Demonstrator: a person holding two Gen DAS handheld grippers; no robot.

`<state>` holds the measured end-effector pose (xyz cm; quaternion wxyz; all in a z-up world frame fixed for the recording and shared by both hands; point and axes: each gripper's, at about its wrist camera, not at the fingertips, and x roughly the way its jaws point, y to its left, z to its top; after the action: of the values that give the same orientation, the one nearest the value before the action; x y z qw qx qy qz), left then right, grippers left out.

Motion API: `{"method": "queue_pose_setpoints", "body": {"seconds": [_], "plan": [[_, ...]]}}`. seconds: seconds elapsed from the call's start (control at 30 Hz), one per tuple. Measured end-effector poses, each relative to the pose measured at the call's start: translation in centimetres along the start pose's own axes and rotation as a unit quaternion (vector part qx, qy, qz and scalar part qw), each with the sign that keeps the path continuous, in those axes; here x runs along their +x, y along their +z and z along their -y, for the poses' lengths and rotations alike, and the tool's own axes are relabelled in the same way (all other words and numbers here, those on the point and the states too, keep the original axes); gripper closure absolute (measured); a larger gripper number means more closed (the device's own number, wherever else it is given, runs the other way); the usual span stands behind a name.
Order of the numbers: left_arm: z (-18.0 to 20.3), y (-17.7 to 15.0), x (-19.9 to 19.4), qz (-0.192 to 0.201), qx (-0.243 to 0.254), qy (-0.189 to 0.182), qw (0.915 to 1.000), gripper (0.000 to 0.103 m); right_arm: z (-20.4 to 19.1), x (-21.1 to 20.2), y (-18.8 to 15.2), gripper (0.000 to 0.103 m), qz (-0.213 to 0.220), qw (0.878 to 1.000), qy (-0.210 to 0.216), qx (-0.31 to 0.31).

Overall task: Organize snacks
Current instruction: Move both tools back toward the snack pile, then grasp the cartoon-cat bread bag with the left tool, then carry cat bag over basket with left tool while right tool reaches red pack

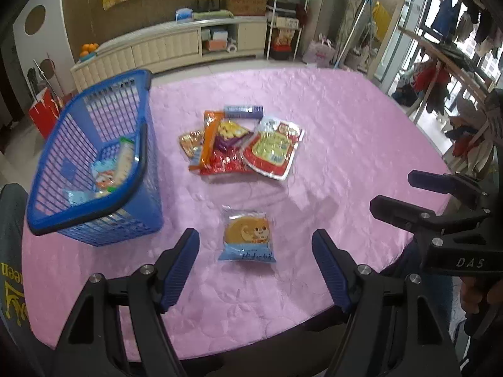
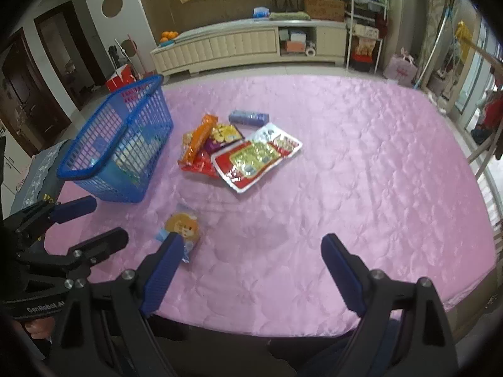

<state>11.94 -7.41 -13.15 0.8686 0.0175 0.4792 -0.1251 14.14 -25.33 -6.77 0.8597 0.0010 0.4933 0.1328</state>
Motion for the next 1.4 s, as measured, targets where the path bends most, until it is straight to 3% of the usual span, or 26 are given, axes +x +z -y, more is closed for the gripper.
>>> {"method": "queue_pose_setpoints", "body": {"seconds": [0.4,0.97,1.1,1.2,1.4], "plan": [[-0.7,-0.3,6.5,-0.068,0.0,-0.019,0.9975,0.031,1.0,4.7,-0.7,0.011,-0.045,0.999,-0.014,0.004],[-1.9,0.3,13.8,-0.132,0.031,-0.02,0.9906,0.031,2.9,9.5,-1.4,0.011,-0.092,0.995,-0.019,0.021],[-2.0,0.4,13.7,-0.116,0.028,-0.019,0.9926,0.034,3.2,9.8,-1.5,0.011,-0.096,0.995,-0.019,0.026],[-2.0,0.3,13.3,-0.111,0.027,-0.026,0.9932,0.051,3.4,9.9,-1.5,0.011,-0.098,0.995,-0.015,0.033],[-1.3,1.1,11.3,-0.084,0.032,-0.025,0.9957,0.053,3.8,9.4,-1.0,0.011,-0.096,0.994,-0.011,0.043]]}}
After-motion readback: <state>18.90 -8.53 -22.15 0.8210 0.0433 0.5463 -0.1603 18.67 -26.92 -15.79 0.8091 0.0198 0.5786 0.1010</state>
